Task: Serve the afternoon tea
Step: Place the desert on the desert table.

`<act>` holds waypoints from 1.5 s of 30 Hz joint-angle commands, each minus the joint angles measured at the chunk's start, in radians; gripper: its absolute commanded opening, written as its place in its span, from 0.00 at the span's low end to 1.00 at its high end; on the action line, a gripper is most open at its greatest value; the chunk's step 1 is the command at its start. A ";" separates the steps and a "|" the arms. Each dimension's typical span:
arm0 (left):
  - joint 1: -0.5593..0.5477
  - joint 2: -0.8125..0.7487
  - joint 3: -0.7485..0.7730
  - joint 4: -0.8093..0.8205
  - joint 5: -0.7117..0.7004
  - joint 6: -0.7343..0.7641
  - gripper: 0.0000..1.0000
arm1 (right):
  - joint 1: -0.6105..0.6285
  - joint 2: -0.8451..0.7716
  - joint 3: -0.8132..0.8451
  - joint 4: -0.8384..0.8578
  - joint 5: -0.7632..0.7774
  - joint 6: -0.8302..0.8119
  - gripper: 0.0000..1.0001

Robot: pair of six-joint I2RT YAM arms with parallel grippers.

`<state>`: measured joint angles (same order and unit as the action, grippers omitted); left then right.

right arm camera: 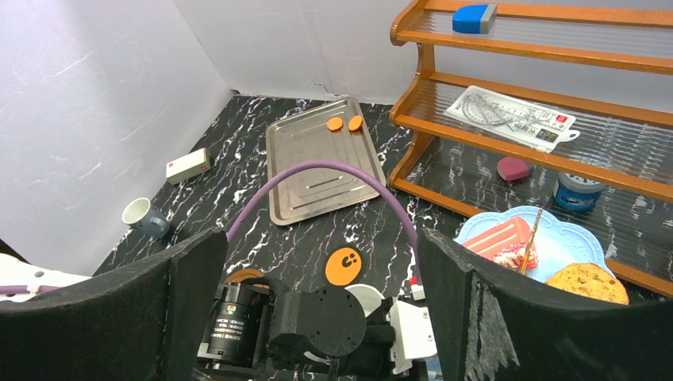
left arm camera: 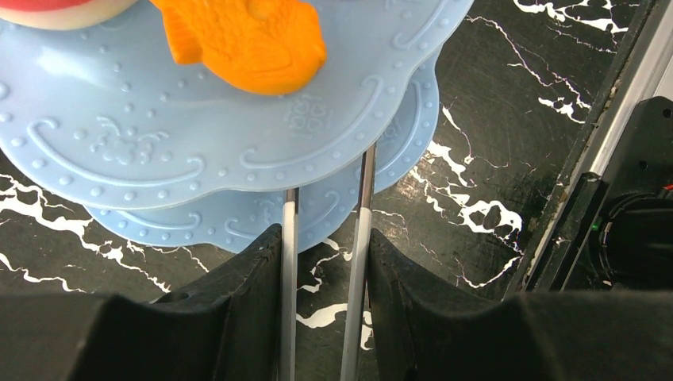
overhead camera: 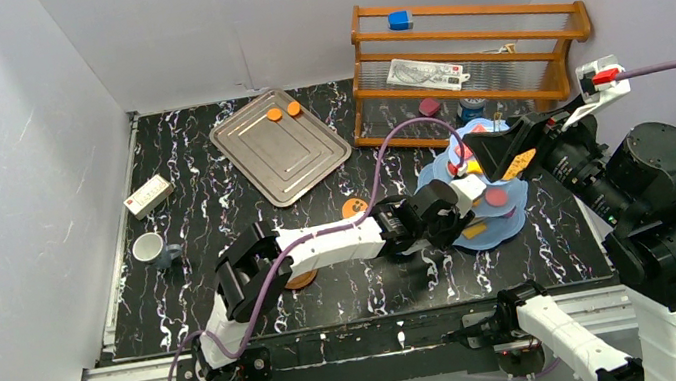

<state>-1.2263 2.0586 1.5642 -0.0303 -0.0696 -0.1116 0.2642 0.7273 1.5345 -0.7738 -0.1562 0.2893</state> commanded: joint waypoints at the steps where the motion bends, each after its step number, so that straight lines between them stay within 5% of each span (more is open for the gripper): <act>1: -0.010 -0.050 0.017 -0.001 0.005 0.013 0.37 | 0.006 -0.003 0.016 0.076 0.006 0.000 0.99; 45: -0.025 -0.272 -0.091 -0.145 0.069 0.003 0.41 | 0.005 0.014 0.029 0.065 -0.001 0.007 0.99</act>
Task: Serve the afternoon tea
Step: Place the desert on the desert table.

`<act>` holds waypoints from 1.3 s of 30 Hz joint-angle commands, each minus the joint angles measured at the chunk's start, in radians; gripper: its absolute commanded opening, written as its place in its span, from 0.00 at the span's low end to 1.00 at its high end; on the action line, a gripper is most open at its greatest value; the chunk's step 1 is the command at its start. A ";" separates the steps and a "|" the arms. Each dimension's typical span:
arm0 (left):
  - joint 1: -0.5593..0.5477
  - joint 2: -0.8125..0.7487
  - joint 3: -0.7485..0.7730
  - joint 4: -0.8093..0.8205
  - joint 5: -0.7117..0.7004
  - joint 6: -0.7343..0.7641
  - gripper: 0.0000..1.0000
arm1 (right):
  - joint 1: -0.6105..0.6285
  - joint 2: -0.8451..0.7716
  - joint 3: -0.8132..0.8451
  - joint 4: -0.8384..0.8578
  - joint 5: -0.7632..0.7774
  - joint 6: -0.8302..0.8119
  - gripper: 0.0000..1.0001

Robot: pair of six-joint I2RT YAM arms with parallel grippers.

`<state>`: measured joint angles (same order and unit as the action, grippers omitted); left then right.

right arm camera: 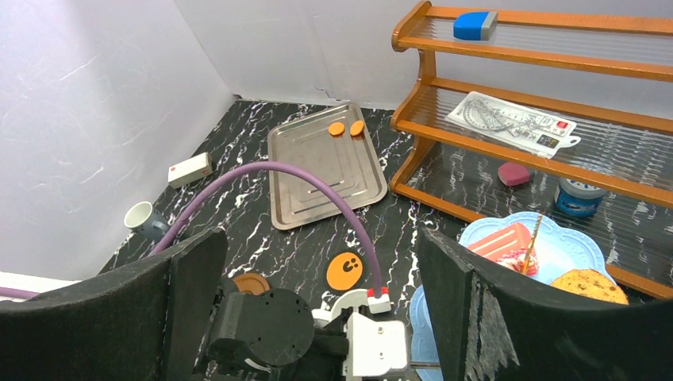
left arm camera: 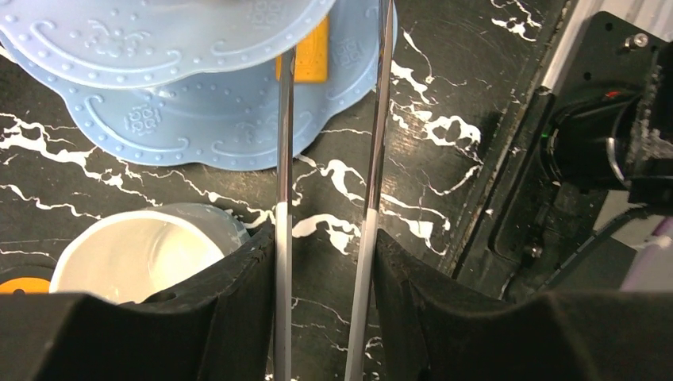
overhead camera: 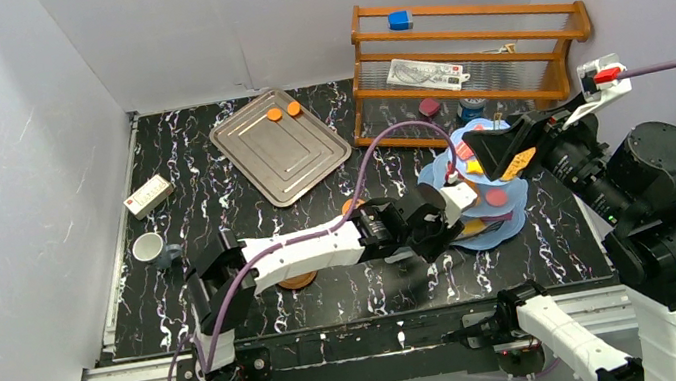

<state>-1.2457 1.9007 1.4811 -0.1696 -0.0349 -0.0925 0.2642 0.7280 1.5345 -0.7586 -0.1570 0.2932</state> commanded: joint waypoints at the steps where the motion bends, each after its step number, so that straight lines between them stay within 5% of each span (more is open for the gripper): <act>1: -0.006 -0.122 -0.016 -0.011 0.035 -0.019 0.41 | 0.005 0.015 0.030 0.049 0.002 0.004 0.99; 22: -0.006 -0.355 -0.188 -0.114 0.127 -0.087 0.38 | 0.006 0.010 -0.008 0.038 0.039 -0.001 0.99; 32: -0.006 -0.506 -0.243 -0.139 0.048 -0.096 0.37 | 0.006 0.011 -0.021 0.020 0.052 0.007 0.99; 39: -0.006 -0.552 -0.190 -0.218 -0.202 -0.073 0.37 | 0.006 0.003 -0.018 0.018 0.043 -0.004 0.99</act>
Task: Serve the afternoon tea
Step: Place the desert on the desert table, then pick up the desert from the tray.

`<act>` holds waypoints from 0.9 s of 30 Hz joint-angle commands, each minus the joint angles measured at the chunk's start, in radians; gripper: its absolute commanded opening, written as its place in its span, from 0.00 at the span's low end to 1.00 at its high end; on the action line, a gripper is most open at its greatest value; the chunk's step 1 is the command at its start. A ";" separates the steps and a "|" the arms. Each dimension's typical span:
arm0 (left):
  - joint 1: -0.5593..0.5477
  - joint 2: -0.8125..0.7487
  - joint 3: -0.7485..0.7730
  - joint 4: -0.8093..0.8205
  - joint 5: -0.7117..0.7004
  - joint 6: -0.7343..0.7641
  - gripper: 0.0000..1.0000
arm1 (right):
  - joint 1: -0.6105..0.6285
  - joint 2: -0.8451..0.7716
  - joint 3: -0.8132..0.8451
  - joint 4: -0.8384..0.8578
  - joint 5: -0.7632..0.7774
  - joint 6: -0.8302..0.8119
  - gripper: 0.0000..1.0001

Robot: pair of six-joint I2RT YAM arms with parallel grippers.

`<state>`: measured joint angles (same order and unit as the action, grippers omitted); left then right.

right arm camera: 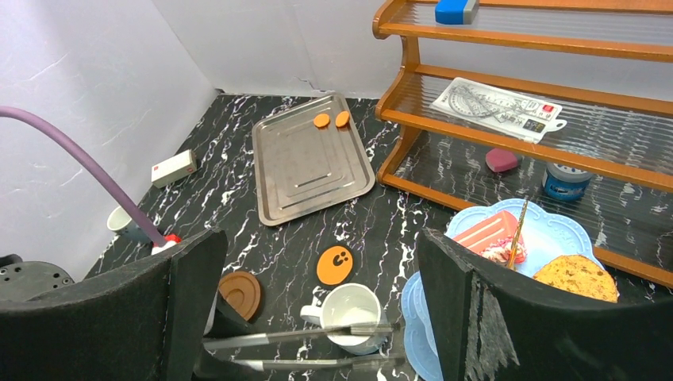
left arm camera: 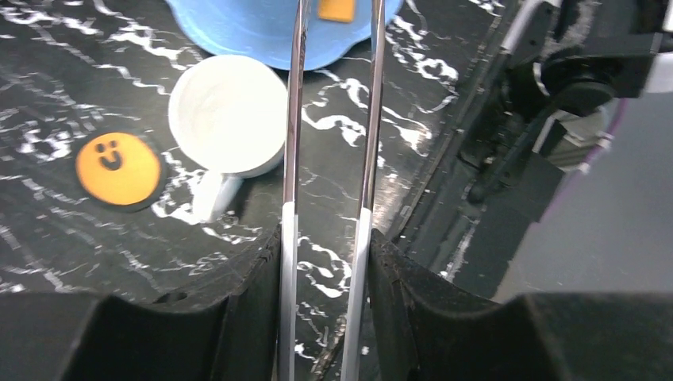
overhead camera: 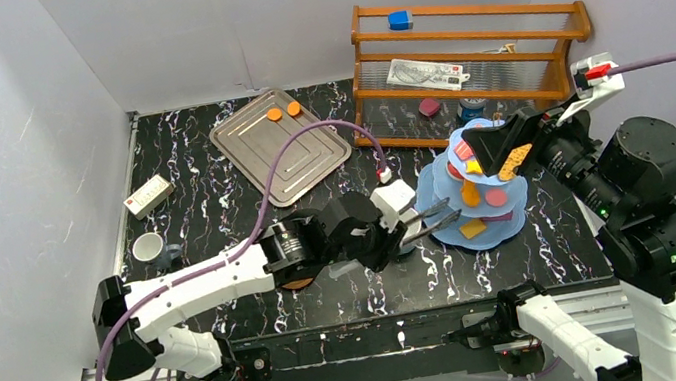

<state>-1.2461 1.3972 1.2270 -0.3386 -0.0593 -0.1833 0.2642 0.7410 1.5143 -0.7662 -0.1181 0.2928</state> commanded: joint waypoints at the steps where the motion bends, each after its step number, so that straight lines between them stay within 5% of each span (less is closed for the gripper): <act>1: -0.005 -0.044 0.074 -0.068 -0.230 0.031 0.37 | 0.006 -0.013 0.001 0.024 0.002 -0.004 0.99; 5: 0.022 -0.025 0.096 -0.120 -0.372 0.054 0.36 | 0.006 -0.021 0.004 0.023 -0.012 -0.011 0.99; 11: 0.250 -0.021 0.114 -0.111 -0.228 0.020 0.32 | 0.006 -0.027 0.038 0.007 -0.016 -0.022 0.99; 27: 0.785 0.165 0.240 -0.139 -0.127 0.134 0.36 | 0.006 -0.089 -0.030 0.019 -0.065 0.026 0.98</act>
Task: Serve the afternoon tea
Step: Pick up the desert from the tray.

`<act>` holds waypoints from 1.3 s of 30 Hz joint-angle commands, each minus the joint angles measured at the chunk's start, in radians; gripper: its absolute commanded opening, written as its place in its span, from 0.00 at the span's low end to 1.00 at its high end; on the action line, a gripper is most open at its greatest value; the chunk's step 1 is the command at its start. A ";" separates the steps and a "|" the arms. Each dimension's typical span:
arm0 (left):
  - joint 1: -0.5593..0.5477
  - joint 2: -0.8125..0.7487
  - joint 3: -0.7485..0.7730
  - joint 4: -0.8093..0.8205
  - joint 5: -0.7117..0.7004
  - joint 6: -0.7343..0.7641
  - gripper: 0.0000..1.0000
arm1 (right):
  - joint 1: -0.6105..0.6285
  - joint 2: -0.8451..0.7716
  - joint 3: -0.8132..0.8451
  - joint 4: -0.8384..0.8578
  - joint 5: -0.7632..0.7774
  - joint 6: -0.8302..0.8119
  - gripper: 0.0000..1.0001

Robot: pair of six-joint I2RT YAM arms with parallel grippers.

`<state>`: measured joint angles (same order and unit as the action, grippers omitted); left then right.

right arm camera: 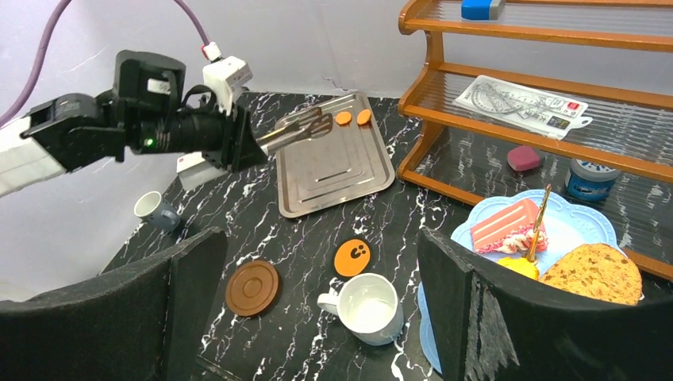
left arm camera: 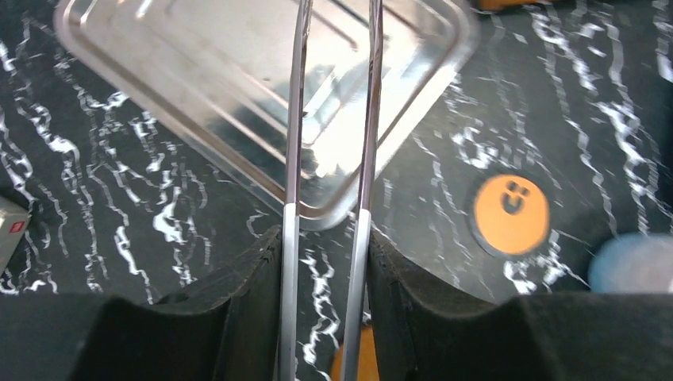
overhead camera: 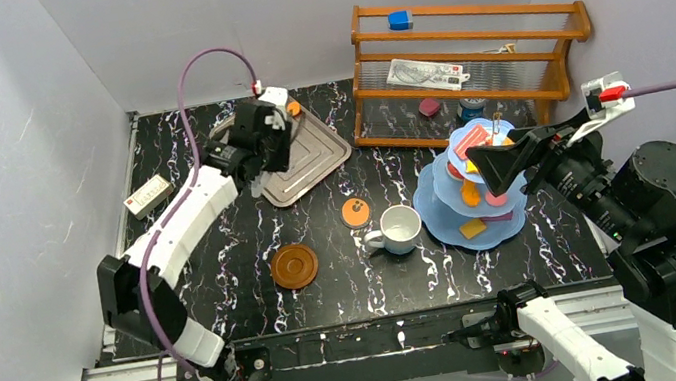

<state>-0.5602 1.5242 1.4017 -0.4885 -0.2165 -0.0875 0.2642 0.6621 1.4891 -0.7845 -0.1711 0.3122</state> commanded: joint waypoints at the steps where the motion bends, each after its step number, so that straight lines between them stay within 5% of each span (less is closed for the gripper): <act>1: 0.126 0.057 0.071 0.021 0.035 0.043 0.37 | 0.006 -0.014 -0.007 0.039 -0.009 0.005 0.99; 9: 0.279 0.243 0.140 0.118 0.163 0.074 0.40 | 0.005 -0.030 -0.036 0.055 -0.012 0.013 0.98; 26: 0.356 0.515 0.395 0.121 0.259 0.127 0.44 | 0.005 -0.001 0.003 0.048 0.037 0.001 0.99; 39: 0.359 0.563 0.410 0.126 0.307 0.147 0.46 | 0.005 0.001 0.010 0.042 0.055 -0.008 0.99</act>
<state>-0.1986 2.1178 1.7741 -0.3817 0.0689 0.0364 0.2642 0.6563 1.4666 -0.7841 -0.1310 0.3141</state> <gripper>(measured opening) 0.457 0.985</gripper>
